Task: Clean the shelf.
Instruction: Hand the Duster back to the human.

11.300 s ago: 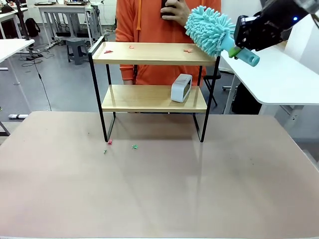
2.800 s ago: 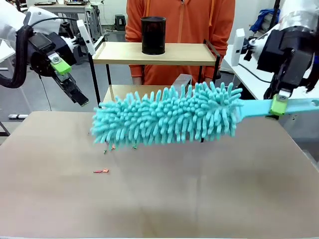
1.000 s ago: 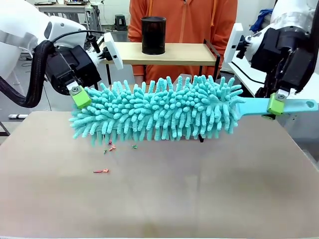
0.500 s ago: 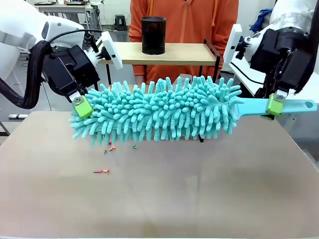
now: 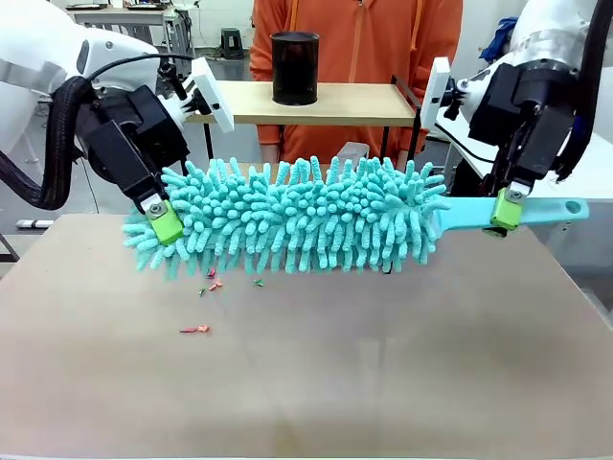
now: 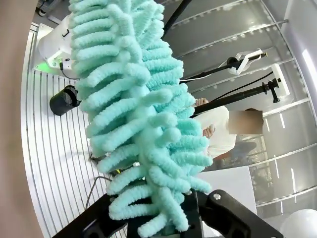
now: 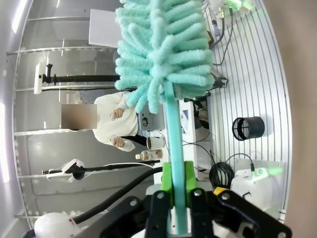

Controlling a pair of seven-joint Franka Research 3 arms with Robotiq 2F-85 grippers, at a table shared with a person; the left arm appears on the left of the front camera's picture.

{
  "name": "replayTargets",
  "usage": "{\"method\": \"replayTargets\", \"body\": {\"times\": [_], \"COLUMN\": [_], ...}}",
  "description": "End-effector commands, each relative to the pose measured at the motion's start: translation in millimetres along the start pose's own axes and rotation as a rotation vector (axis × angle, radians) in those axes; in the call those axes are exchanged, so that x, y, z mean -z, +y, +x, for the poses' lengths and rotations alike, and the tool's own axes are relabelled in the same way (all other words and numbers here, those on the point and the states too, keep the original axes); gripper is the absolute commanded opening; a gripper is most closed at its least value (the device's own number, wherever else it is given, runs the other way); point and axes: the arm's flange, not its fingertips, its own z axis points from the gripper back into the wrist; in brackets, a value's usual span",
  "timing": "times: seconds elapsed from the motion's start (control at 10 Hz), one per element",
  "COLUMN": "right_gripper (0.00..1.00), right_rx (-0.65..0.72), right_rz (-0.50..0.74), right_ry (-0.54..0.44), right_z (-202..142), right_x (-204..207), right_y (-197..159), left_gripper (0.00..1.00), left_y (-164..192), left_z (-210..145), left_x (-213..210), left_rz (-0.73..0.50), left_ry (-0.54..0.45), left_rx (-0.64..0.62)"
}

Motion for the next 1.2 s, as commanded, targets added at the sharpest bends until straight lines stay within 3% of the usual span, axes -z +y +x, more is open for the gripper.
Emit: {"method": "replayTargets", "body": {"times": [0.0,0.3,0.4,0.5,0.6,0.8,0.9,1.0,1.1], "right_gripper": [0.12,0.12,0.59,0.7,1.0,1.0,0.95,1.0,1.0], "right_rx": [-0.007,-0.011,-0.015,-0.02,-0.046,-0.055,-0.05,-0.042,0.015], "right_rz": [-0.01,-0.002,0.005,0.004,0.013,-0.022,-0.041,-0.081,-0.178], "right_ry": [-0.024,-0.024,-0.023,-0.035,-0.062,-0.16,-0.213,-0.274,-0.394], "right_z": [1.0,-2.8,-5.2,-8.7,-13.6,-29.4,-39.1,-50.8,-71.5], "right_x": [-2.9,-4.7,-5.7,-9.1,-13.6,-26.1,-32.4,-39.2,-51.8], "right_y": [-1.6,-1.7,0.0,1.9,4.2,4.6,3.4,2.7,-0.2], "left_gripper": [0.0,0.0,0.0,0.0,0.0,0.0,0.0,0.0,0.0], "left_y": [-3.1,-1.1,-0.1,0.6,0.7,0.3,-0.4,-1.1,-2.4], "left_z": [-4.5,-3.2,-3.1,-3.0,-3.6,-8.8,-11.3,-14.7,-19.2], "left_x": [4.1,2.6,1.2,-0.6,-5.0,-14.7,-18.7,-23.0,-27.7], "left_rz": [-0.004,0.009,0.012,0.016,0.019,0.019,0.014,0.007,0.004], "left_ry": [-0.003,0.0,-0.002,-0.005,-0.012,-0.019,-0.02,-0.025,-0.025], "left_rx": [0.026,0.011,0.006,0.003,0.005,0.023,0.031,0.036,0.037]}}
